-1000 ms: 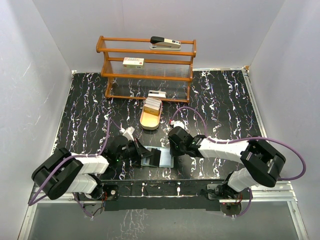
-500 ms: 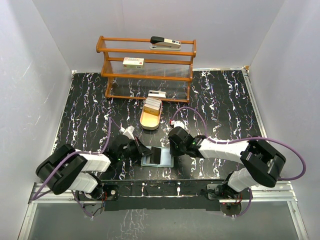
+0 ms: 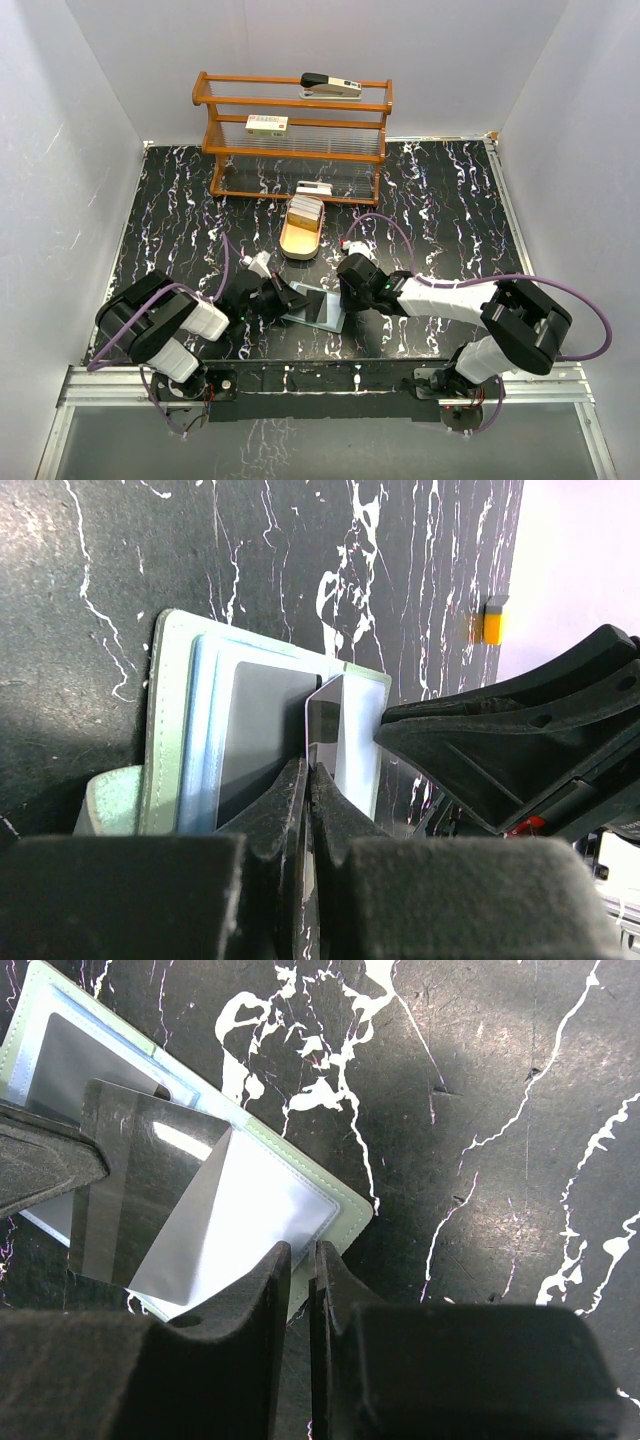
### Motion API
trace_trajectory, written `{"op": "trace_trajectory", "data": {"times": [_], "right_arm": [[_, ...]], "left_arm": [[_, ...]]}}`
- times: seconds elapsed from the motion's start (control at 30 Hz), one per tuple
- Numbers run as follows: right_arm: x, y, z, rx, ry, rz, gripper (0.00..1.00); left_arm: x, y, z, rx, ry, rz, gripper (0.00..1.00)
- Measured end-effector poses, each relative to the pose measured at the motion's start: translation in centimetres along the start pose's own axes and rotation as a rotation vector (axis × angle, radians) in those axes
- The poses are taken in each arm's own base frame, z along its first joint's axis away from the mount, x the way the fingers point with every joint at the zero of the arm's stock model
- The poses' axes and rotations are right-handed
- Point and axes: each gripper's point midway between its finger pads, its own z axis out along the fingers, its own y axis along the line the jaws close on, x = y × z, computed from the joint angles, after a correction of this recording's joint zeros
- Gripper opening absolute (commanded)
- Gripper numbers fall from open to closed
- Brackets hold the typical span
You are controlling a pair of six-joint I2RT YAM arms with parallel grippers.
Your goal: Put the credit cards into the card holder
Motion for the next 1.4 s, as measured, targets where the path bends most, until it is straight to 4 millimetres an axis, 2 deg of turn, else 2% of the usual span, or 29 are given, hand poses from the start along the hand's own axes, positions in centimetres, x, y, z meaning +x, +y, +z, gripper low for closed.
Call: {"op": "trace_trajectory", "data": {"times": [0.5,1.03,1.2,1.3,1.4], "right_arm": [[-0.5,0.0,0.3,0.010,-0.018,-0.016,0.11],[-1.3,0.2,0.8,0.001,-0.052,-0.057,0.12],[-1.6,0.3,0.8,0.001,-0.057,-0.070,0.23],[-2.4,0.9,0.5,-0.002,-0.061,-0.071,0.26],[-3.2,1.6,-0.3,-0.024,-0.071,-0.050,0.26]], "left_arm": [[0.7,0.3,-0.9,-0.078,0.044,0.051,0.00],[1.0,-0.5,1.0,-0.082,0.104,0.075,0.00],[0.9,-0.6,1.1,-0.097,0.111,0.070,0.29],[0.7,-1.1,0.8,-0.099,0.105,0.075,0.39],[0.4,-1.4,0.3,-0.108,0.090,0.081,0.42]]}}
